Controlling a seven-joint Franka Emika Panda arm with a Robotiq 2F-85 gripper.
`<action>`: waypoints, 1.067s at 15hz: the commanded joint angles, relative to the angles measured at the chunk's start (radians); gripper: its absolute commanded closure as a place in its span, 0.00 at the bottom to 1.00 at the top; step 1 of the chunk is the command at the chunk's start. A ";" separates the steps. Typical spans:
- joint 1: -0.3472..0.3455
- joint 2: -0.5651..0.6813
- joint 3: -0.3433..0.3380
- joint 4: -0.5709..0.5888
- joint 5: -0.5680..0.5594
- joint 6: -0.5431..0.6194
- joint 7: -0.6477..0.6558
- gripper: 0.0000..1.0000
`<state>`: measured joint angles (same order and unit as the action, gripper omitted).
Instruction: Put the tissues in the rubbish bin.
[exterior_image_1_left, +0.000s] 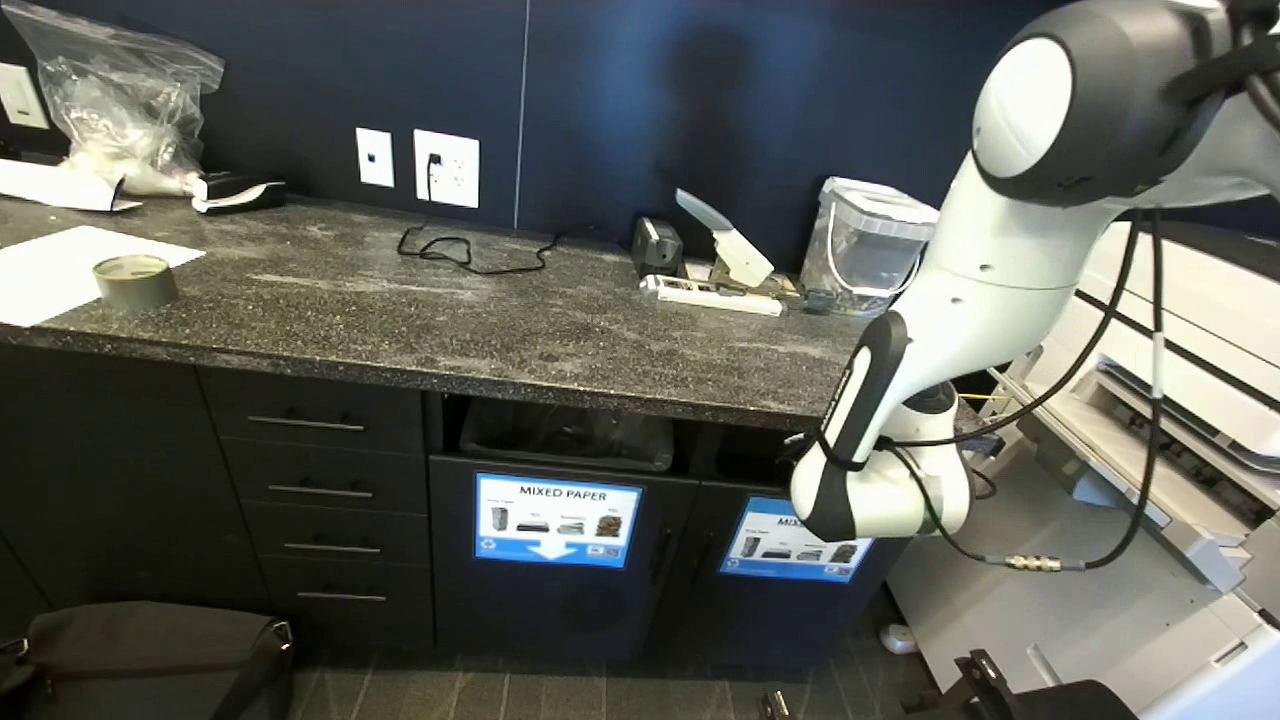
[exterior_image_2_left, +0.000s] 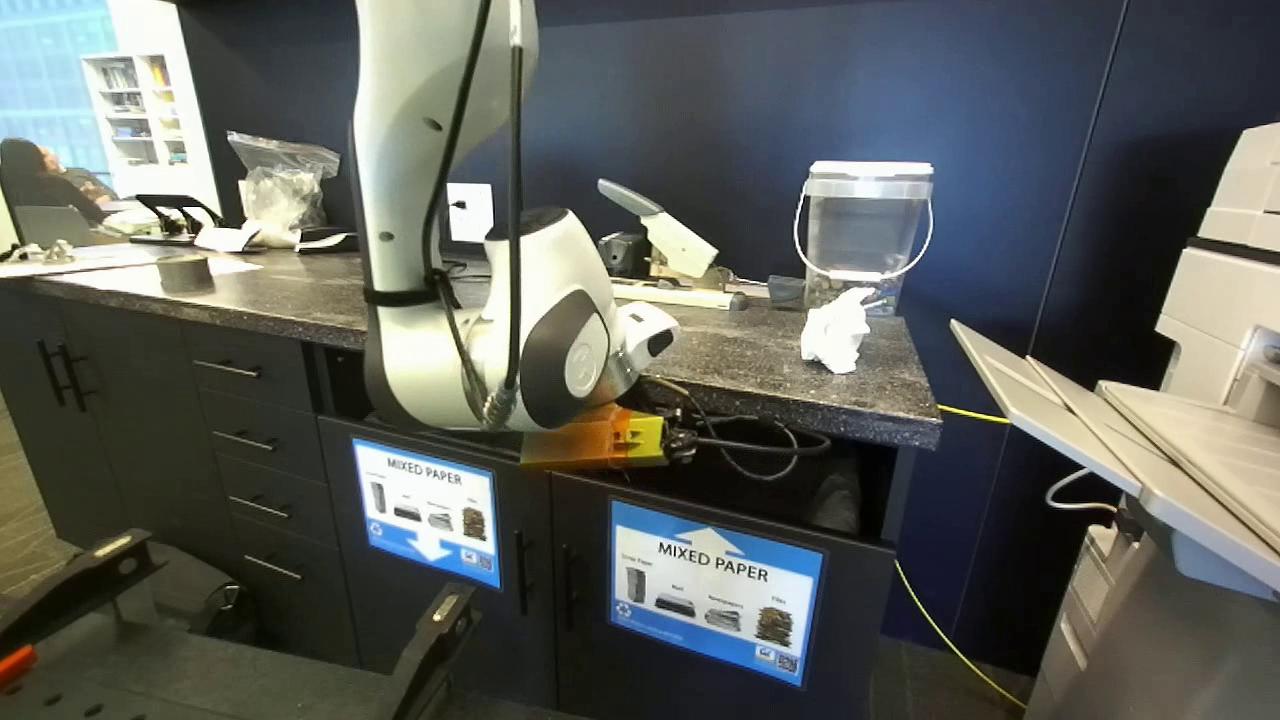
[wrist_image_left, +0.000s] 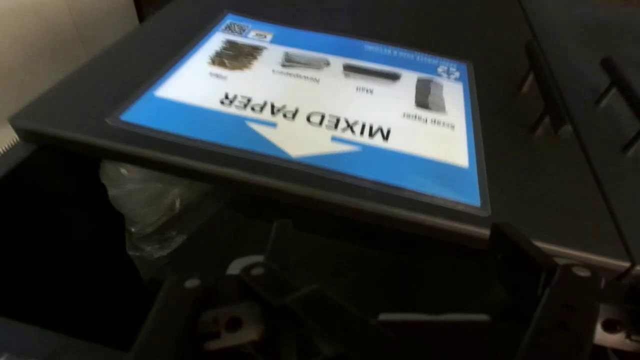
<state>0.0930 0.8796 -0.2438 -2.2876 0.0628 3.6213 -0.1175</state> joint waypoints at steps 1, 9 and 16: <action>0.063 -0.241 -0.069 -0.207 -0.001 -0.169 -0.073 0.00; 0.300 -0.480 -0.401 -0.134 -0.107 -0.613 -0.002 0.00; 0.123 -0.420 -0.296 0.182 -0.240 -0.864 0.255 0.00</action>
<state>0.3213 0.4120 -0.6207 -2.2290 -0.1563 2.8197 0.0519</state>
